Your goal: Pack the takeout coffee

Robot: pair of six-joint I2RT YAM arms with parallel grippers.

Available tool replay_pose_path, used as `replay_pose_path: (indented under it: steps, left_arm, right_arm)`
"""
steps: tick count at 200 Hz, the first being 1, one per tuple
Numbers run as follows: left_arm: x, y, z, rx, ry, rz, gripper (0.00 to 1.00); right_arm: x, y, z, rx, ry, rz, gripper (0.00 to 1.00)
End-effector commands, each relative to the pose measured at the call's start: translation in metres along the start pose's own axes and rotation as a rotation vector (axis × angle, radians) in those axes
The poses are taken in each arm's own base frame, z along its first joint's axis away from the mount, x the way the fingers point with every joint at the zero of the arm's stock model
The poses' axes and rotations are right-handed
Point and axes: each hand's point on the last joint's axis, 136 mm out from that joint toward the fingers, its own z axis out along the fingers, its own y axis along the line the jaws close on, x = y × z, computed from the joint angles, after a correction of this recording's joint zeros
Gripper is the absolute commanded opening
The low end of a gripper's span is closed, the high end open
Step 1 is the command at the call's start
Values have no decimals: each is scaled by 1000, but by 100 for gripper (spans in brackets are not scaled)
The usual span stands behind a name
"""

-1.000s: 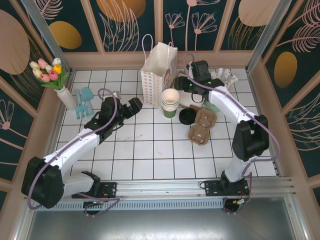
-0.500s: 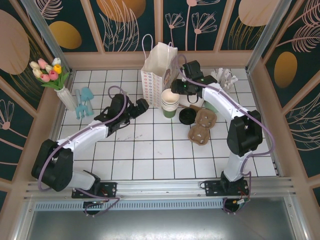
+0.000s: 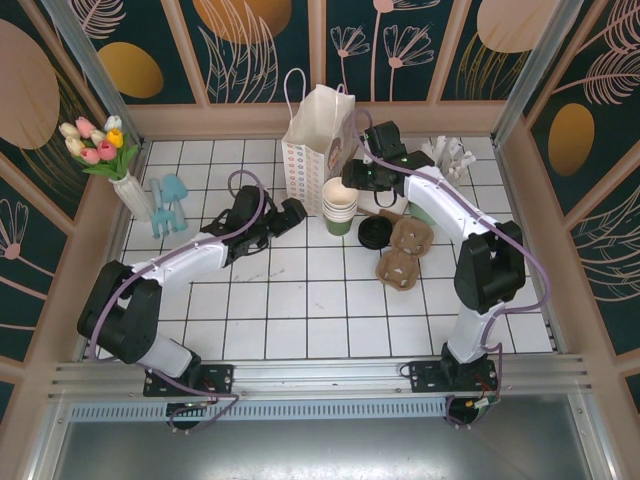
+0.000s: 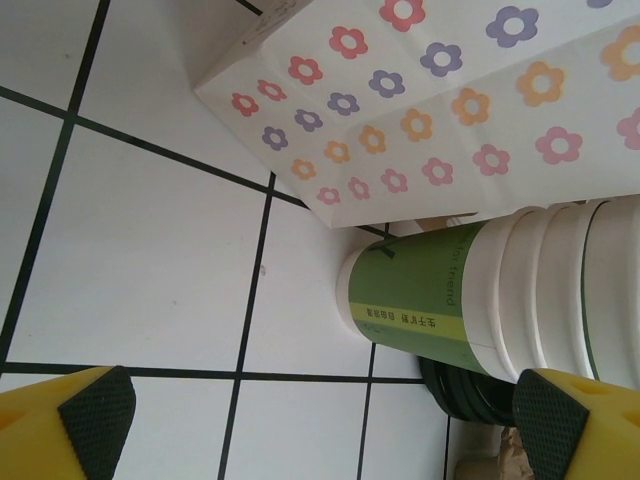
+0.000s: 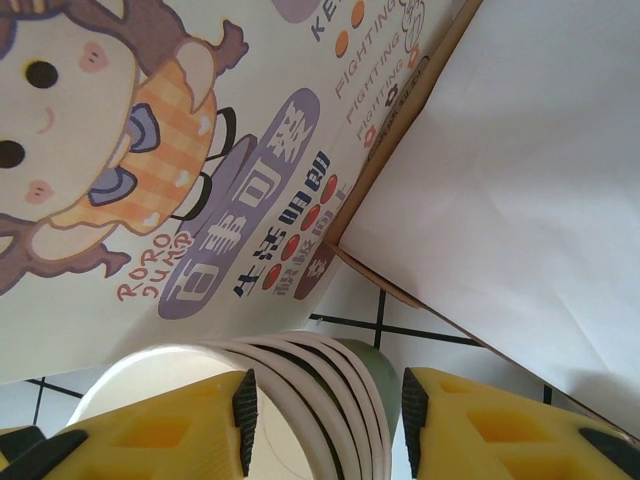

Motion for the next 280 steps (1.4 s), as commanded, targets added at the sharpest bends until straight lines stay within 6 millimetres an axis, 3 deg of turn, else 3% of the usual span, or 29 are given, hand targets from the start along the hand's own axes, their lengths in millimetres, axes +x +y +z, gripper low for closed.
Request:
replay_pose_path:
  steps: [1, 31, 98, 193, 280]
  left_arm:
    - [-3, -16, 4, 44, 0, -4, 99]
    - [-4, -18, 7, 47, 0, -5, 99]
    - [-2, -23, 15, 60, 24, 1, 99]
    - [3, -20, 21, 51, 45, -2, 99]
    - [11, -14, 28, 37, 76, -2, 99]
  right_arm:
    - [-4, 16, -24, -41, -16, -12, 46]
    - [0, 18, -29, -60, -22, -8, 45]
    - [8, 3, -15, 16, 9, -15, 39]
    - [19, 1, -2, 31, 60, -45, 37]
    - [4, 9, -14, 44, 6, -83, 5]
